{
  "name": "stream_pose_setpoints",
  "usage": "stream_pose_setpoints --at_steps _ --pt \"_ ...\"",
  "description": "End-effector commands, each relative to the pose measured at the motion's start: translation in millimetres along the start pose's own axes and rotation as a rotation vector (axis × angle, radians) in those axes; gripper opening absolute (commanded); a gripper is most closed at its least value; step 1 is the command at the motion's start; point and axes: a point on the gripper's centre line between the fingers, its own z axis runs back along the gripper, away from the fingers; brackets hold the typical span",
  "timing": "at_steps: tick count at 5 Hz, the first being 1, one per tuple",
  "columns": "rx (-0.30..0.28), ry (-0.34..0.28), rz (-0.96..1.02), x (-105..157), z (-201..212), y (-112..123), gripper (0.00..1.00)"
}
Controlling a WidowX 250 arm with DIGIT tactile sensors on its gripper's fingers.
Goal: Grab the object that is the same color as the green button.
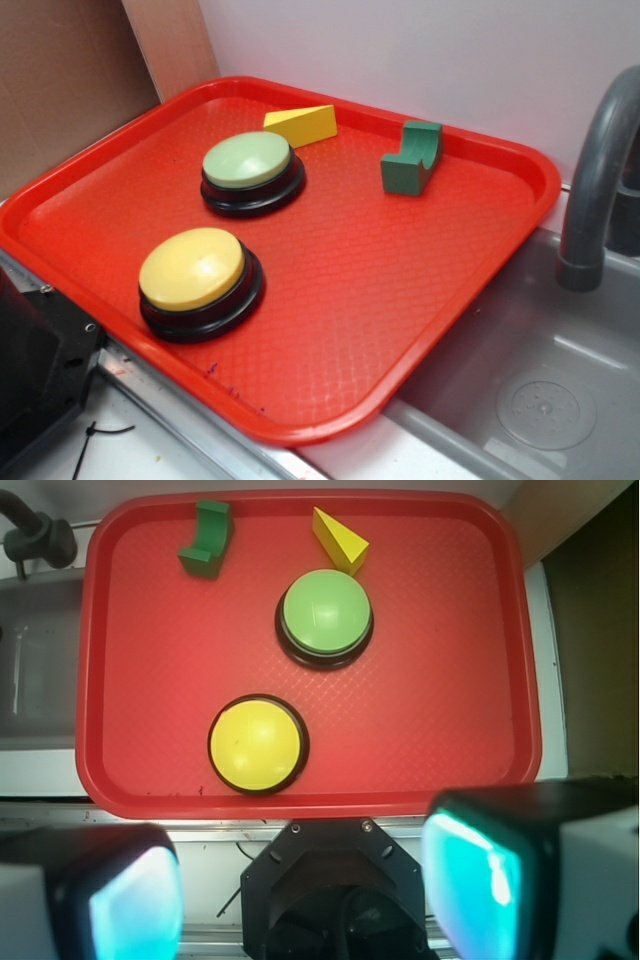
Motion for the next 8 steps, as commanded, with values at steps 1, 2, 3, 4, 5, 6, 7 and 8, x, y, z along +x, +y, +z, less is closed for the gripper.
stream_pose_setpoints --at_steps 1,2,3,4,5,6,7,8 --pt "0.0 0.0 0.0 0.0 0.0 0.0 1.0" --pt "0.012 -0.032 0.041 12.0 -9.0 0.1 1.0" --pt "0.087 -0.096 0.092 34.2 -25.0 -6.5 1.0" --pt "0.135 -0.127 0.192 52.9 -46.4 -9.7 1.0" --pt "0.162 -0.207 0.35 80.1 -71.6 -16.9 1.0" --pt "0.131 -0.259 0.38 103.4 -89.9 -24.6 1.0" --pt "0.083 -0.315 0.473 134.2 -124.2 -34.6 1.0" --pt "0.086 -0.364 0.475 154.9 -149.2 -43.5 1.0"
